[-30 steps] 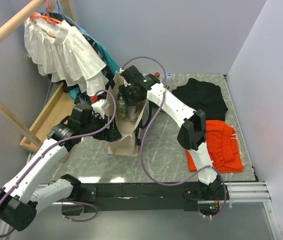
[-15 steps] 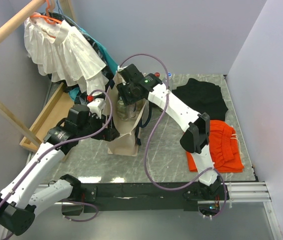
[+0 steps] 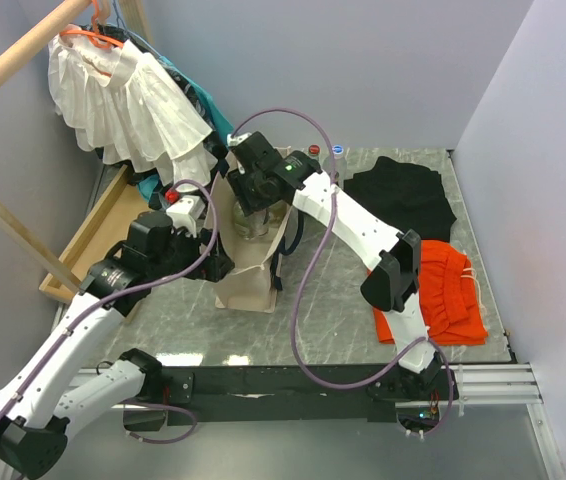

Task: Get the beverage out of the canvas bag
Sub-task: Take out the drink from the canvas bag, then place the drink at the center of the board.

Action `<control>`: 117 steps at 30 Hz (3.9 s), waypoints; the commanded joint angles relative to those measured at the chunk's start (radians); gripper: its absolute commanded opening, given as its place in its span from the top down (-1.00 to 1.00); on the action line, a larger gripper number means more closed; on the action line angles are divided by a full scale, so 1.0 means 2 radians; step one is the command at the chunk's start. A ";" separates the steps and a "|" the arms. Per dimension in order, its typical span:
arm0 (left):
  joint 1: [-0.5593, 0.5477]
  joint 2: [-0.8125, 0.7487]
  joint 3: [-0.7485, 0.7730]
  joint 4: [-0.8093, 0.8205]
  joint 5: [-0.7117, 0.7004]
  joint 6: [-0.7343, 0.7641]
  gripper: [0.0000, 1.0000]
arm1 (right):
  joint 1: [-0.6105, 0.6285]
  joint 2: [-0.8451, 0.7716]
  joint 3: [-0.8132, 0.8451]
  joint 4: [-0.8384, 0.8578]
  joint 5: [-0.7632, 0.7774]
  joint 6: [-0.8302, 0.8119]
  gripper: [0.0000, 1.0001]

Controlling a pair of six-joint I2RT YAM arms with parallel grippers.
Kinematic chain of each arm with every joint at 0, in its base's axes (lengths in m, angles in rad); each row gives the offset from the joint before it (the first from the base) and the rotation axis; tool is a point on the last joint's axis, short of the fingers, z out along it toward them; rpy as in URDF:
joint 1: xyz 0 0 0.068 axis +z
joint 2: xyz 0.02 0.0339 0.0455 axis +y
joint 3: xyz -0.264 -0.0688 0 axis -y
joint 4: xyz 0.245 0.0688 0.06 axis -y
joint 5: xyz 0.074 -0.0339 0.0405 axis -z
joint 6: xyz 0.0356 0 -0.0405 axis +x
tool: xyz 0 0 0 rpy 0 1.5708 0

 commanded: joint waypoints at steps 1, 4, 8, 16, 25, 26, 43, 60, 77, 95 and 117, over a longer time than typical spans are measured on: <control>0.000 -0.022 -0.004 0.022 -0.022 -0.009 -0.93 | 0.013 -0.064 0.011 0.011 0.028 -0.011 1.00; 0.000 -0.034 -0.009 0.030 -0.033 -0.012 -0.93 | 0.021 -0.079 -0.005 0.018 0.035 -0.012 1.00; 0.000 -0.060 -0.026 0.048 -0.055 -0.020 -0.93 | 0.032 -0.098 -0.015 0.020 0.045 -0.013 1.00; 0.000 -0.092 -0.052 0.072 -0.069 -0.030 -0.93 | 0.042 -0.119 -0.025 0.019 0.053 -0.016 1.00; 0.000 -0.134 -0.071 0.085 -0.084 -0.027 -0.93 | 0.050 -0.131 -0.004 0.010 0.061 -0.025 1.00; 0.000 -0.137 -0.072 0.089 -0.084 -0.027 -0.93 | 0.049 -0.132 -0.002 0.010 0.061 -0.027 1.00; 0.000 -0.117 -0.075 0.094 -0.061 -0.021 -0.93 | 0.053 -0.163 0.016 0.021 0.078 -0.034 1.00; 0.000 -0.115 -0.076 0.095 -0.065 -0.022 -0.93 | 0.055 -0.208 0.008 0.043 0.126 -0.050 1.00; -0.001 -0.115 -0.076 0.092 -0.069 -0.023 -0.93 | 0.050 -0.260 -0.041 0.067 0.191 -0.059 1.00; -0.003 -0.115 -0.077 0.092 -0.073 -0.025 -0.93 | -0.052 -0.351 -0.209 0.121 0.136 -0.011 1.00; -0.006 -0.123 -0.078 0.089 -0.087 -0.029 -0.93 | -0.101 -0.267 -0.281 0.207 0.097 -0.014 1.00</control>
